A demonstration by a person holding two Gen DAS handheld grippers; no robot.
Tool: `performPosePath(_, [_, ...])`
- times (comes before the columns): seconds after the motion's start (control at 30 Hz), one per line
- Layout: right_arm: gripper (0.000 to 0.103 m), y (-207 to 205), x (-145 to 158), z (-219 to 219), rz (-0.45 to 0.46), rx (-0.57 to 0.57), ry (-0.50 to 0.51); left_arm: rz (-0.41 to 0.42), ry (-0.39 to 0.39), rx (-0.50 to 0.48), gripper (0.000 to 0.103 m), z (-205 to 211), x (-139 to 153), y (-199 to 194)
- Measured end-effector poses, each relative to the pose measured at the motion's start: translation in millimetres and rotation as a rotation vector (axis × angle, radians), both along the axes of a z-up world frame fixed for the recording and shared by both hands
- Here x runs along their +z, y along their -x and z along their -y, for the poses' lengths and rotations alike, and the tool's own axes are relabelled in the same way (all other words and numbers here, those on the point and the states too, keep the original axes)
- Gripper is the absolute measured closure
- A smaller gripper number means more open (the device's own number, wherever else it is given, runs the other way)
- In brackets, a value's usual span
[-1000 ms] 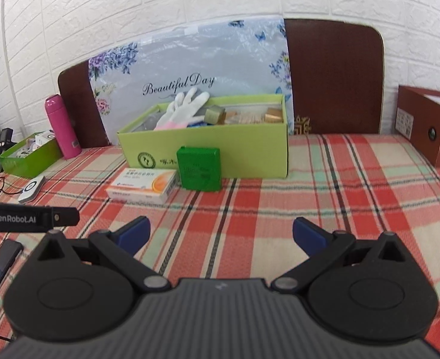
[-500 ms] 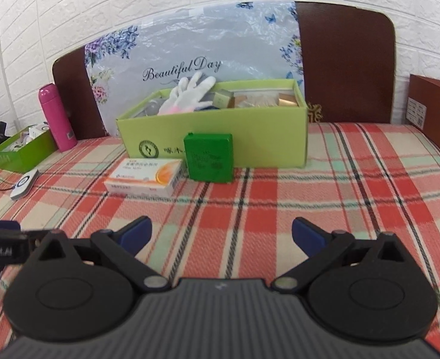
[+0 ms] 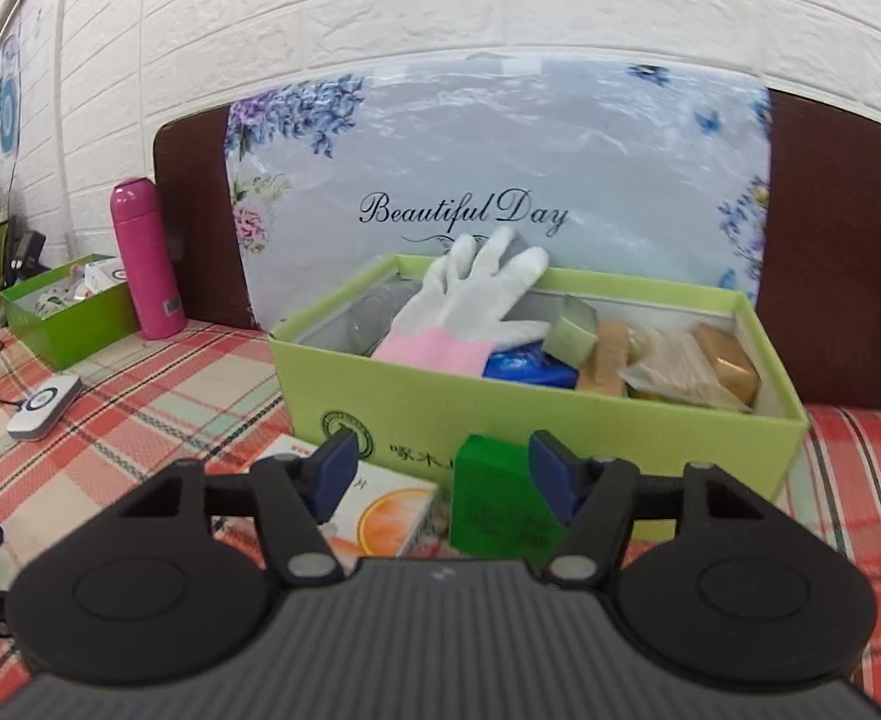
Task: Organize objects
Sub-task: 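Grasp the green square box with the right gripper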
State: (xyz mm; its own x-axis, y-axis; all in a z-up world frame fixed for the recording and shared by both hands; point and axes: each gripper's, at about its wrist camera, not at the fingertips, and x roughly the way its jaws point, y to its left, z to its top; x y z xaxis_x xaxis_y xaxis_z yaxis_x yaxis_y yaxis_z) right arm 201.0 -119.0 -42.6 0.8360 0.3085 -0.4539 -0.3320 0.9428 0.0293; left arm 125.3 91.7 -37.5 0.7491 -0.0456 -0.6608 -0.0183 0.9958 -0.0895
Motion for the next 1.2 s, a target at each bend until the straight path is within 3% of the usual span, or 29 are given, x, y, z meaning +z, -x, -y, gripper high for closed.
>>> performPosePath(0.17, [0.040,-13,-11,3,-0.026,0.006,-0.006,-0.001,0.000,-0.003,0.009,-2,-1,-11])
performPosePath(0.43, [0.038,42,-20,18,-0.074,0.083,-0.016,-0.001,-0.001,-0.016,0.009,4,-1,-37])
performPosePath(0.57, [0.021,48,-20,25,-0.065,0.024,-0.022,0.016,-0.004,-0.042,0.009,12,-1,-50])
performPosePath(0.77, [0.014,28,-34,18,-0.131,-0.009,0.008,0.018,-0.003,-0.114,0.009,35,-5,-82])
performPosePath(0.83, [0.019,22,-42,16,-0.155,-0.013,-0.001,0.003,0.016,-0.121,0.009,39,-7,-92])
performPosePath(0.9, [0.036,19,-49,15,-0.194,-0.034,0.024,-0.009,0.024,-0.136,0.009,44,-9,-100])
performPosePath(1.03, [0.043,30,-51,32,-0.209,-0.040,0.002,0.004,0.037,-0.118,0.009,43,-11,-114])
performPosePath(1.2, [0.043,40,-52,55,-0.203,-0.094,0.006,-0.087,0.116,-0.161,0.009,47,-24,-133])
